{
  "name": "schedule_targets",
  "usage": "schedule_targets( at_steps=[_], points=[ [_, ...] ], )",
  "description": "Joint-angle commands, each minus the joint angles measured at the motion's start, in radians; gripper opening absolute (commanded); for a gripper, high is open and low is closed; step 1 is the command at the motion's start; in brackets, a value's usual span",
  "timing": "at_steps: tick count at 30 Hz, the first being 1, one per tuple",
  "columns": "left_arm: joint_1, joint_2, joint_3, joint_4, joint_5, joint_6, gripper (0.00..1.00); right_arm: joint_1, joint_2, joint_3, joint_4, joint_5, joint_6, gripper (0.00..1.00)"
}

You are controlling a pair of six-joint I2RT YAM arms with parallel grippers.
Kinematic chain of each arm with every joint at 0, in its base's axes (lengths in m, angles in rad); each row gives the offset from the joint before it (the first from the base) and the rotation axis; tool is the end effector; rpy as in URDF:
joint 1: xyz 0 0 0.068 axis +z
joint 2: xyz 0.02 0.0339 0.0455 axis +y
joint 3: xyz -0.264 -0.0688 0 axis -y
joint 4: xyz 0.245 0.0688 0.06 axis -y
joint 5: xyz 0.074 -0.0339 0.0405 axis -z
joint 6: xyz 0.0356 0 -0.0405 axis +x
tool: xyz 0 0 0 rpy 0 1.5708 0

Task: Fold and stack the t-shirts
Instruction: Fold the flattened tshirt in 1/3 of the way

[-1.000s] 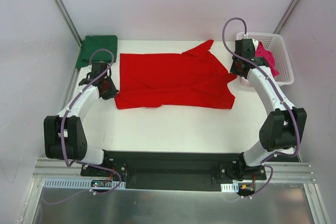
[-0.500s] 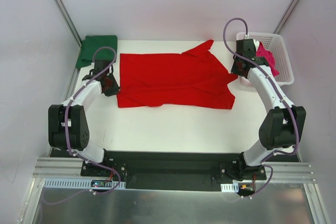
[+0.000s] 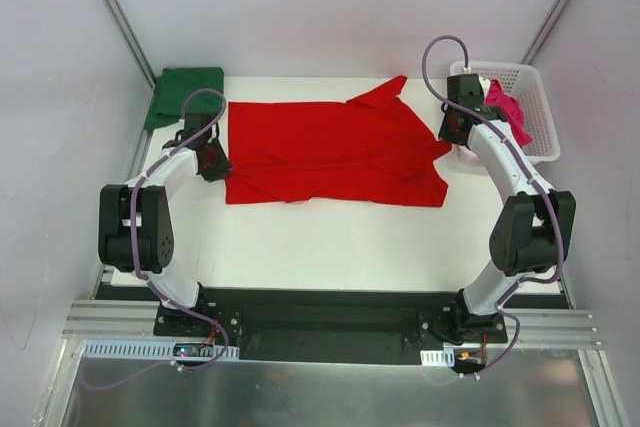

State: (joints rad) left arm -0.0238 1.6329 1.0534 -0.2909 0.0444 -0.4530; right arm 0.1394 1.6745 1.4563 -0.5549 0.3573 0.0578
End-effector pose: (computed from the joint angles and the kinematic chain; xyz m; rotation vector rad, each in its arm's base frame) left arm 0.3447 -0.0098 0.2093 -0.5040 2.4060 -0.2651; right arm 0.3744 0.0400 0.3067 0.0810 2.3031 -0.3176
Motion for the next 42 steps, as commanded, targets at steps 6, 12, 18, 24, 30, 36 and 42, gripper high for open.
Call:
schedule_targets(
  at_steps=[6,12,18,24,30,36,42],
  points=[
    [0.013,0.045,0.065,0.038,0.014,0.020,0.00,-0.012,0.056,0.091,0.032,0.005,-0.019,0.01],
    [0.012,0.079,0.092,0.042,0.021,0.022,0.00,-0.014,0.082,0.116,0.033,0.002,-0.021,0.01],
    [0.012,0.110,0.118,0.044,0.022,0.025,0.00,-0.015,0.120,0.147,0.035,0.000,-0.024,0.01],
    [0.013,0.140,0.143,0.045,0.020,0.030,0.00,-0.017,0.166,0.187,0.035,-0.004,-0.026,0.01],
    [0.013,0.168,0.166,0.045,0.015,0.033,0.00,-0.017,0.203,0.211,0.035,-0.008,-0.026,0.01],
    [0.013,0.196,0.184,0.045,0.012,0.036,0.00,-0.018,0.235,0.234,0.036,-0.011,-0.027,0.01],
    [0.012,0.214,0.191,0.045,0.006,0.037,0.00,-0.018,0.263,0.242,0.038,-0.018,-0.030,0.02]
  ],
)
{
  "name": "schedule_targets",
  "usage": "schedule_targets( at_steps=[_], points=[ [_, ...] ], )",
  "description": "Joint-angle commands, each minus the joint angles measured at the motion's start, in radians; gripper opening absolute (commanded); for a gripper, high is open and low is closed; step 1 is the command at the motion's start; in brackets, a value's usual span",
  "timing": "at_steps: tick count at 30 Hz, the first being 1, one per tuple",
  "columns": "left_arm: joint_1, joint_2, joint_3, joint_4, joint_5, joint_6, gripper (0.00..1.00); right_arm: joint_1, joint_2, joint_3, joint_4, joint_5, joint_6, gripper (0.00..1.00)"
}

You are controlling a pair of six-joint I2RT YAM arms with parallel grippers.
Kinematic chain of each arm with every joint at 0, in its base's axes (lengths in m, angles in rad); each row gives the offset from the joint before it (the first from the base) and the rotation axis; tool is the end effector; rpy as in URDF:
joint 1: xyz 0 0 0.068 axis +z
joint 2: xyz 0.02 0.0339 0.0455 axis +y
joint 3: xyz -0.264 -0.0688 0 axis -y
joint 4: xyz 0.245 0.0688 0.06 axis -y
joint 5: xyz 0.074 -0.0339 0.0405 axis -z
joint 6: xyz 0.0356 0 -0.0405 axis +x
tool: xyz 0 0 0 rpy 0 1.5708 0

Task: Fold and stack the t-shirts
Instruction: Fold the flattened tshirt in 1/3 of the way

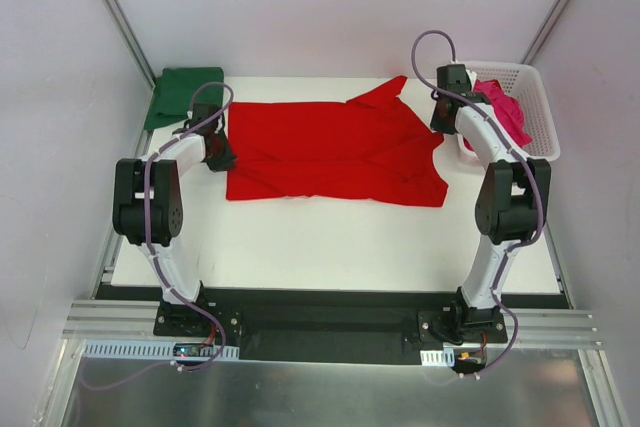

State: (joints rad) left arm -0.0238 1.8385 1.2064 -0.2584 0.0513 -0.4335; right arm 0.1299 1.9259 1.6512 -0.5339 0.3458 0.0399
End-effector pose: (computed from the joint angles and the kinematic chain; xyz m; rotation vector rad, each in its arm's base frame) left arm 0.3917 -0.0112 0.1866 -0.4820 2.4305 -0.2607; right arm 0.4360 0.0448 0.2746 0.0582 2.3415 -0.3272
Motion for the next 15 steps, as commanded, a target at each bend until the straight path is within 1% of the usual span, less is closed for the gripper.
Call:
schedule_targets(
  at_steps=[1,3,4,5,6,7,8,9,10,12,13,15],
  points=[
    [0.013,0.013,0.039,0.013,-0.001,0.016,0.00,-0.009,0.013,0.047,0.015,-0.010,-0.014,0.01],
    [0.013,0.011,0.039,0.013,0.001,0.013,0.00,-0.007,0.018,0.050,0.017,-0.013,-0.020,0.01],
    [0.013,0.008,0.041,0.013,-0.001,0.015,0.17,-0.009,0.016,0.050,0.017,-0.014,-0.023,0.05],
    [0.013,0.004,0.039,0.013,-0.001,0.013,0.27,-0.007,0.015,0.050,0.017,-0.019,-0.025,0.13],
    [0.013,-0.011,0.038,0.013,-0.007,0.016,0.36,-0.007,0.010,0.051,0.017,-0.021,-0.031,0.23],
    [0.013,-0.021,0.032,0.013,-0.013,0.016,0.71,-0.009,0.002,0.055,0.017,-0.024,-0.032,0.42],
    [0.012,-0.031,0.028,0.013,-0.019,0.016,0.88,-0.007,-0.004,0.053,0.015,-0.022,-0.034,0.51],
    [0.013,-0.057,0.027,0.015,-0.031,0.018,0.99,-0.007,-0.022,0.053,0.017,-0.021,-0.034,0.57],
    [0.013,-0.073,0.021,0.012,-0.036,0.022,0.99,-0.009,-0.031,0.053,0.017,-0.018,-0.034,0.64],
    [0.012,-0.122,0.012,0.013,-0.047,0.022,0.99,-0.007,-0.065,0.052,0.017,-0.010,-0.032,0.70],
    [0.013,-0.137,0.010,0.011,-0.047,0.025,0.99,-0.007,-0.080,0.048,0.017,-0.005,-0.034,0.72],
    [0.013,-0.188,-0.001,0.011,-0.048,0.030,0.99,-0.007,-0.108,0.036,0.015,-0.005,-0.034,0.72]
  ],
)
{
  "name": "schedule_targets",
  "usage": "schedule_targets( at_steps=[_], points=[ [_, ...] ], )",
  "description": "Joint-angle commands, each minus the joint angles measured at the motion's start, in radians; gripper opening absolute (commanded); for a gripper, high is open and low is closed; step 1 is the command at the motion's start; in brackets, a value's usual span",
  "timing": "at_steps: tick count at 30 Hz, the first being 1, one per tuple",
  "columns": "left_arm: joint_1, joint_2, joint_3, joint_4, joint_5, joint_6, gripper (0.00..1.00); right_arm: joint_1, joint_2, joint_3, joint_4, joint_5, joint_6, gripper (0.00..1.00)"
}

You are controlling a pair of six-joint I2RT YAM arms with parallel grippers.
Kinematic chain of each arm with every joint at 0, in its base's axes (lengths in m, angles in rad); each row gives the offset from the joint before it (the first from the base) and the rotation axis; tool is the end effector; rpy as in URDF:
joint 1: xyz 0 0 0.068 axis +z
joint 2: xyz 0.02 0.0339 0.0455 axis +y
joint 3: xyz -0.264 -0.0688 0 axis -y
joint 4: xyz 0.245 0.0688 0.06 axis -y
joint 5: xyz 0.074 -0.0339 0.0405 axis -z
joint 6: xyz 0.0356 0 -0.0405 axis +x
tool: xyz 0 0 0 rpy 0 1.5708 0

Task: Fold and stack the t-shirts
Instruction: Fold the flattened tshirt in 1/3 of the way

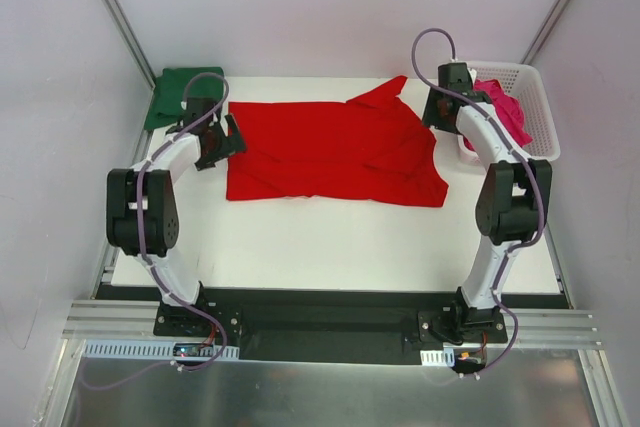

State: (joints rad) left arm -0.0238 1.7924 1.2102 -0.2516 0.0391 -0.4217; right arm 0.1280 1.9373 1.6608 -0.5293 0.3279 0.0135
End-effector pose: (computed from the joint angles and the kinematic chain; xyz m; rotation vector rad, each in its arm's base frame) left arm 0.3892 -0.0107 0.2053 -0.4602 2.3751 -0.2525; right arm 0.4391 0.0450 0.2731 0.0216 2.3445 -0.3195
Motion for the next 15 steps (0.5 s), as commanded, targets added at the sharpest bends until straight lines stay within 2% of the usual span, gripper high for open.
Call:
schedule_targets(
  at_steps=[1,5,9,15],
  points=[
    [0.013,-0.159,-0.011,0.005,-0.035,0.018,0.99,-0.007,-0.154,0.016,0.012,0.011,-0.007,0.73],
    [0.012,-0.255,-0.058,0.003,-0.004,0.003,0.99,-0.005,-0.259,-0.068,0.009,-0.009,0.006,0.73],
    [0.007,-0.295,-0.139,0.005,0.030,-0.032,0.99,-0.005,-0.353,-0.220,0.006,-0.050,0.043,0.73],
    [-0.039,-0.314,-0.222,0.026,0.039,-0.054,0.99,0.025,-0.475,-0.403,0.037,-0.125,0.085,0.66]
  ],
)
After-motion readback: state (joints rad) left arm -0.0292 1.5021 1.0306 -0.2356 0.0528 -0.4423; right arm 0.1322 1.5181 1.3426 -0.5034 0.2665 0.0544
